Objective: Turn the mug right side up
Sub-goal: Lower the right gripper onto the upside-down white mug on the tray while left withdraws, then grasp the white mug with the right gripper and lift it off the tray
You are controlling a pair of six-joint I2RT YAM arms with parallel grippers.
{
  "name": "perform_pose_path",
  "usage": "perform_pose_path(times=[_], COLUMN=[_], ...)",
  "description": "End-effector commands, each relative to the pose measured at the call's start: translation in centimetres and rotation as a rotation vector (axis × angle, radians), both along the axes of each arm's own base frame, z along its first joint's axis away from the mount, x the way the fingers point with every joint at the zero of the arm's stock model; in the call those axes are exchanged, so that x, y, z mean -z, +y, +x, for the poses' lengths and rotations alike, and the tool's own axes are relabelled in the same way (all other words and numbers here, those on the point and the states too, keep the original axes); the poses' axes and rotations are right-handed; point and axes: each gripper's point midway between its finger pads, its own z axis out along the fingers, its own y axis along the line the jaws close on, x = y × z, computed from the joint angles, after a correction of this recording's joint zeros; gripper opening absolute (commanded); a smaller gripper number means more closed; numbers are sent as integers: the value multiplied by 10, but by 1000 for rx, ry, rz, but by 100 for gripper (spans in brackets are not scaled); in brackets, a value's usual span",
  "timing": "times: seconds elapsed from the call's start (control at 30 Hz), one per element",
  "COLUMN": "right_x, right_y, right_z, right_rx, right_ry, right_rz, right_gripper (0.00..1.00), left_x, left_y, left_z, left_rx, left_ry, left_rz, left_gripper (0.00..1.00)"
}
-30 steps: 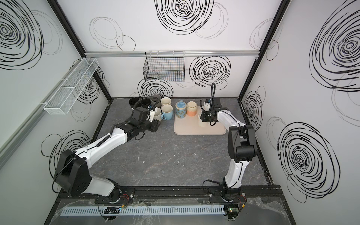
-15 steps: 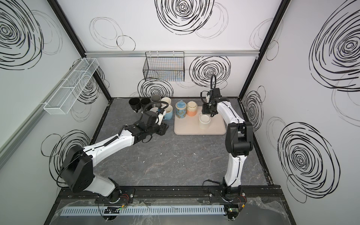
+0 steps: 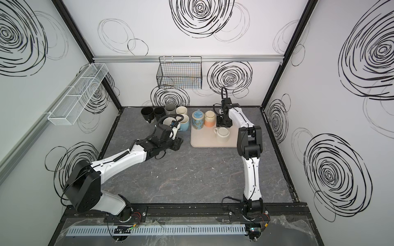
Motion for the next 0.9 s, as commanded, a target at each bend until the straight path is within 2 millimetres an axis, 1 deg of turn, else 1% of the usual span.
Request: perform_pose_path(times=[0.0,0.13,0.27,0.4,0.5,0.6,0.7,0.77,0.87], right_x=[-5,-6,-8,-21,-35,-42,-32,-19,-5], right_y=[14,29,49,64,63,57,52,50,50], right_z=[-19,-36,-57,-69,-71,-66,-60,-56,-52], right_rx=[-52,-90,-153,-213,-212,-192,-179,-170,-163], right_ry=[39,36,34,-10,-62,-101,-82,-42,-15], right_rz=[-16,-12,-22,-30,-40,-47,-43,-30,-3], right_gripper=[51,50,49,49,51,52,51,51,50], left_x=[-17,-17,-17,-16,-15,-14,-10,-4,4], left_y=[4,5,3,1,-2,-7,-21,-36,-62], left_z=[6,8,8,6,4,6,8,9,9], left_rx=[-29,-30,-32,-24,-16,-4,21,49,96], left_ry=[-47,-50,-50,-56,-57,-57,-46,-32,-16], left_rz=[-29,-29,-39,-46,-47,-46,-56,-53,-47], left_gripper=[55,56,56,56,56,56,56,56,56])
